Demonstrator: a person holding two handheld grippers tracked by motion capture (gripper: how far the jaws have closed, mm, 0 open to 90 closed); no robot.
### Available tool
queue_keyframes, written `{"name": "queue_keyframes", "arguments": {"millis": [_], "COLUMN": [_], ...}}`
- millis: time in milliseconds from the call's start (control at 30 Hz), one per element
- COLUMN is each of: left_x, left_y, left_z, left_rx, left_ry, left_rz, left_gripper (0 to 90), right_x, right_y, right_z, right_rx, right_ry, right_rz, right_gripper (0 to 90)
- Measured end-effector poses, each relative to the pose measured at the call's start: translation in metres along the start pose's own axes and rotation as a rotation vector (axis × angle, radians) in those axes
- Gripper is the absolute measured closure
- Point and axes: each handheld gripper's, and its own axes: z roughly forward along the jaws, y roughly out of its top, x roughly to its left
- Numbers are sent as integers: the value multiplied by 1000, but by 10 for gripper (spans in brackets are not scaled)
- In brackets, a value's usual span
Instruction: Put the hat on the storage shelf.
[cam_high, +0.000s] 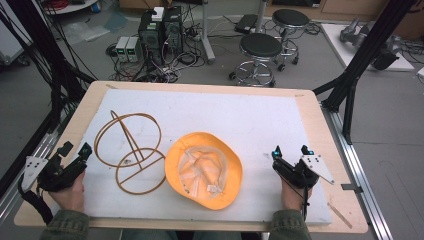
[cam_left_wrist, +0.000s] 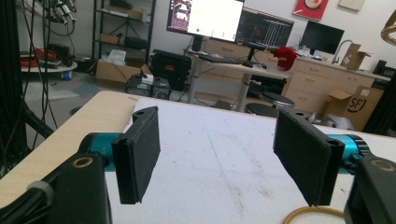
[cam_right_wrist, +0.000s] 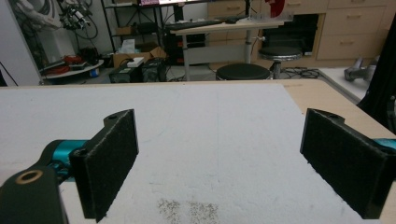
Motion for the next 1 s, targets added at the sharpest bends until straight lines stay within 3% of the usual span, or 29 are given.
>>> {"name": "queue_keyframes", "arguments": {"millis": [567, 1000], "left_x": [-1, -1], "left_y": [0, -1], "left_z": [1, 1], "left_rx": [4, 5], "left_ry": [-7, -11], "left_rz": [-2, -5], "left_gripper": [319, 319], "right_x": [0, 2], "right_y": [-1, 0], "right_z": [1, 0], "right_rx": [19, 5], "right_ry": [14, 18], "right_rz": [7, 9], "right_gripper": [102, 101]}}
